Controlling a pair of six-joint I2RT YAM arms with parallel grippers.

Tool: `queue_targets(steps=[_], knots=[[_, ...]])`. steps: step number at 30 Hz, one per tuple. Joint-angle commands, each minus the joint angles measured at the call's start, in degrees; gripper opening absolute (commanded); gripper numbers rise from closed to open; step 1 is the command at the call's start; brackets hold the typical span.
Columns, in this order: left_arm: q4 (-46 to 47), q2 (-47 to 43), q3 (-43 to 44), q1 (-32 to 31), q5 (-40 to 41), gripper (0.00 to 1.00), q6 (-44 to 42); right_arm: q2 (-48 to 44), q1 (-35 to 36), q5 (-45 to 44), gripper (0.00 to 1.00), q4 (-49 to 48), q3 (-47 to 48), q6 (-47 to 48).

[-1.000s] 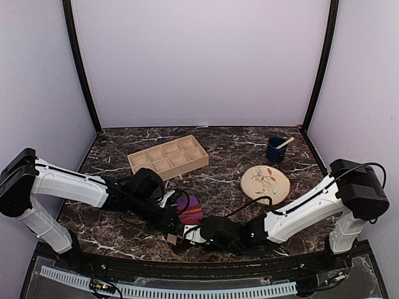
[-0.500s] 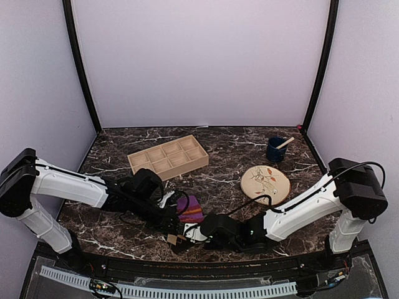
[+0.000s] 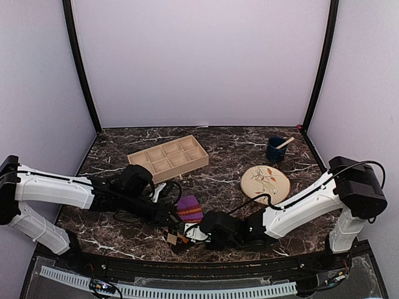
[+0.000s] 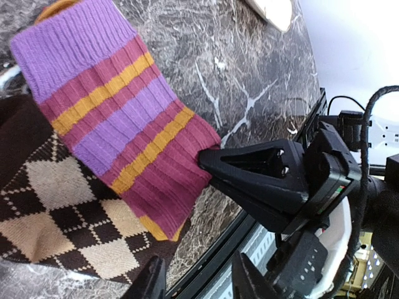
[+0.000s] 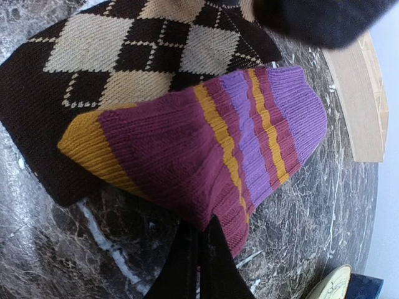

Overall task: Roll the socks
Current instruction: Roll the sock at the center of the board.

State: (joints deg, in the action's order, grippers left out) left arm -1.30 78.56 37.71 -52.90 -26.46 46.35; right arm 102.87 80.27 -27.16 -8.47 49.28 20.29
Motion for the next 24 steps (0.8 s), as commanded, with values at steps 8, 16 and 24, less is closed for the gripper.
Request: queue_targets(steps=[8, 16, 24], knots=[[4.1, -6.9, -7.0, 0.3, 6.3, 0.42, -4.0, -3.3, -3.1, 7.2, 0.00, 6.1, 4.7, -5.3], [10.7, -8.3, -10.7, -1.3, 10.3, 0.45, -7.1, -3.3, -7.3, 16.1, 0.00, 12.6, 9.1, -9.1], [15.5, -8.8, -12.3, -3.5, 14.7, 0.48, -11.3, -1.2, -10.5, 23.9, 0.00, 19.1, 14.3, -10.3]])
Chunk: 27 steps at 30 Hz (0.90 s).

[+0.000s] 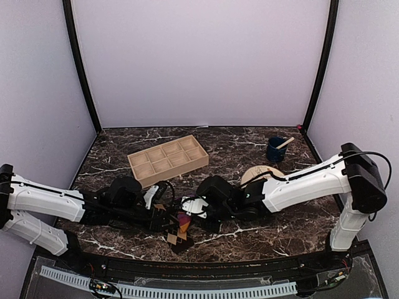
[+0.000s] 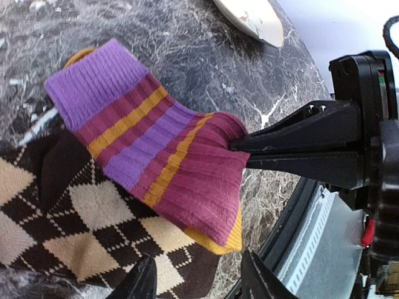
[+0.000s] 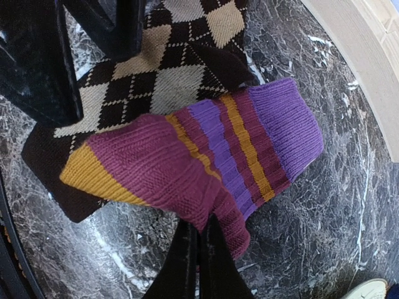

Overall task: Roll the socks
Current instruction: Roll the sock at the center of the board.

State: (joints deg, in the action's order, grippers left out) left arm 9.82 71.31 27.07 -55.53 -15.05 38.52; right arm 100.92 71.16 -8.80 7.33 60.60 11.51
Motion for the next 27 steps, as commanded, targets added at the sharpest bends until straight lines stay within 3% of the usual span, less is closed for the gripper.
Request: queue_targets(steps=[1, 14, 27], knots=[[5.4, -1.8, -2.1, -1.2, 3.9, 0.48, -3.9, 1.1, -1.7, 6.3, 0.00, 4.2, 3.6, -1.5], [11.4, -5.7, -6.4, -5.3, 8.3, 0.51, -12.9, 4.9, -4.0, 10.8, 0.00, 11.1, 10.7, -1.0], [14.6, -3.3, -7.7, -12.4, 18.8, 0.54, -22.3, 5.4, -5.1, 13.5, 0.00, 13.0, 11.9, -1.6]])
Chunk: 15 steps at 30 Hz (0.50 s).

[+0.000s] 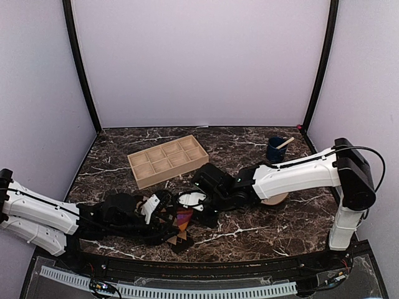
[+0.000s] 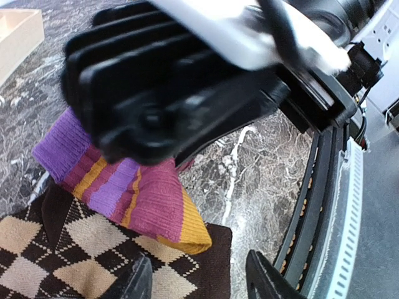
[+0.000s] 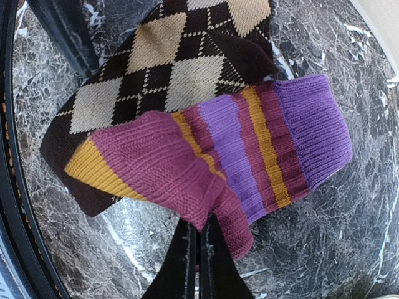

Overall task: Roll the socks
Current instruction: Roll the sock at the center of the board.

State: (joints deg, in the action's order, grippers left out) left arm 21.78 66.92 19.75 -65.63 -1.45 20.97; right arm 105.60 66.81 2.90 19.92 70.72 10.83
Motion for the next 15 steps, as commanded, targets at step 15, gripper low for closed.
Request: queue_targets(steps=[15], knots=[[3.5, 11.7, 6.8, -9.9, 22.8, 0.57, -15.3, 1.4, -2.1, 5.3, 0.00, 2.9, 3.3, -1.1]])
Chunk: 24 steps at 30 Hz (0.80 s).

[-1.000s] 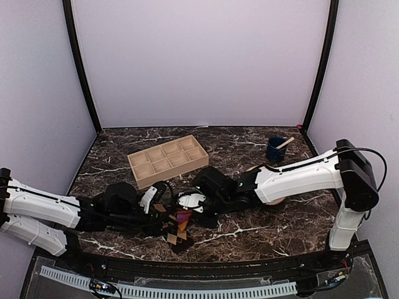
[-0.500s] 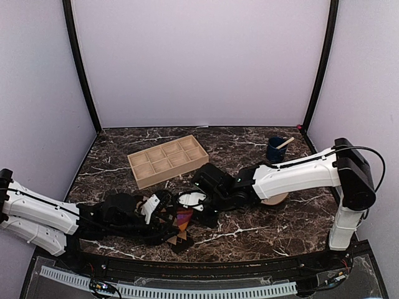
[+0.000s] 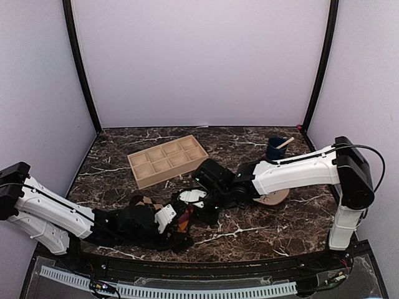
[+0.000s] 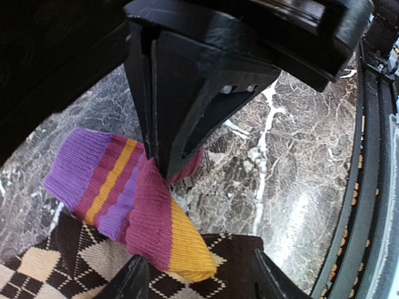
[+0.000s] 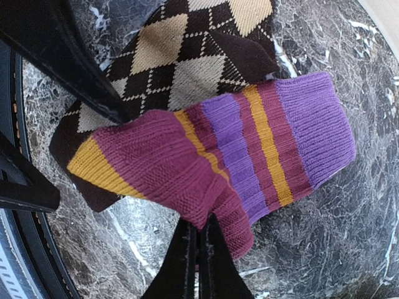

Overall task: Roll the socks
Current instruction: Roll the sock at the center of the board.

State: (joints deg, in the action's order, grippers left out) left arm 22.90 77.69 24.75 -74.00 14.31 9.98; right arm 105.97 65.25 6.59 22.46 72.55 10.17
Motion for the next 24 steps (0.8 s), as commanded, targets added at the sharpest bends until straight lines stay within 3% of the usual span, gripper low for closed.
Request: queue_targets(steps=[1, 14, 24], knots=[[2.6, 1.5, 2.1, -1.9, 8.1, 0.57, -5.0, 1.1, -0.6, 1.7, 0.00, 0.4, 1.4, -0.4], [2.7, 8.1, 6.0, -4.8, 15.4, 0.56, -10.9, 1.3, -1.0, 3.1, 0.00, 1.6, 1.9, -0.3], [0.6, 8.2, 6.4, -5.1, 17.5, 0.47, -11.0, 1.2, -1.1, 3.2, 0.00, 2.2, 1.7, -0.2]])
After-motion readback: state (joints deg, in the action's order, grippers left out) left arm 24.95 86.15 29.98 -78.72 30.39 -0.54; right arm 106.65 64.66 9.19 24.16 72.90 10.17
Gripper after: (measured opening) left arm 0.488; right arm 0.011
